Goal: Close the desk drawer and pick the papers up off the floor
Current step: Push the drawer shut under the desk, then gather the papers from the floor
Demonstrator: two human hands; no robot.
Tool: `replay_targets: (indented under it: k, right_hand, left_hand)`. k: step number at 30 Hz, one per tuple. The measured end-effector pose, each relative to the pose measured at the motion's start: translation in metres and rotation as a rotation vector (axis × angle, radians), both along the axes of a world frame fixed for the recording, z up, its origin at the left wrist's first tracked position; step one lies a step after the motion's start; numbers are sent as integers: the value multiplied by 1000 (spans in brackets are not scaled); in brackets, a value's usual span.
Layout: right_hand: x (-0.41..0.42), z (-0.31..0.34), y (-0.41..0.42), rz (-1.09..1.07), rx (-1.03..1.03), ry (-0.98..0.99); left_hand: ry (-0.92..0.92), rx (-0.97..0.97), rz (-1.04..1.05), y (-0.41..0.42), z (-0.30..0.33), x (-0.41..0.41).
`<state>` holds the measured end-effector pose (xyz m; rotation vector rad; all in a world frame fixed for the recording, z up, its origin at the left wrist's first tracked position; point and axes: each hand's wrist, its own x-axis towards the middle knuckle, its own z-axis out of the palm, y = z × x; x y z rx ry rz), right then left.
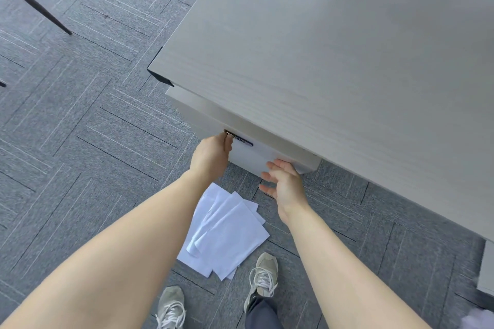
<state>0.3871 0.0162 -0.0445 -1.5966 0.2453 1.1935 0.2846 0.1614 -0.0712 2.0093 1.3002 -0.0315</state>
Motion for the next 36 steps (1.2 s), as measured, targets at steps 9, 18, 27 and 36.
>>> replay_targets:
  k: [9, 18, 27, 36]
  right_hand:
    - [-36, 17, -8, 58, -48, -202]
    - [-173, -93, -96, 206, -446, -41]
    - [-243, -406, -179, 253, -690, -56]
    - [-243, -566, -184, -43, -822, -293]
  left_hand:
    - [-15, -263, 8, -28, 5, -54]
    - [108, -628, 299, -81, -99, -264]
    - [157, -538, 139, -95, -386, -320]
    - [261, -217, 187, -80, -551, -302]
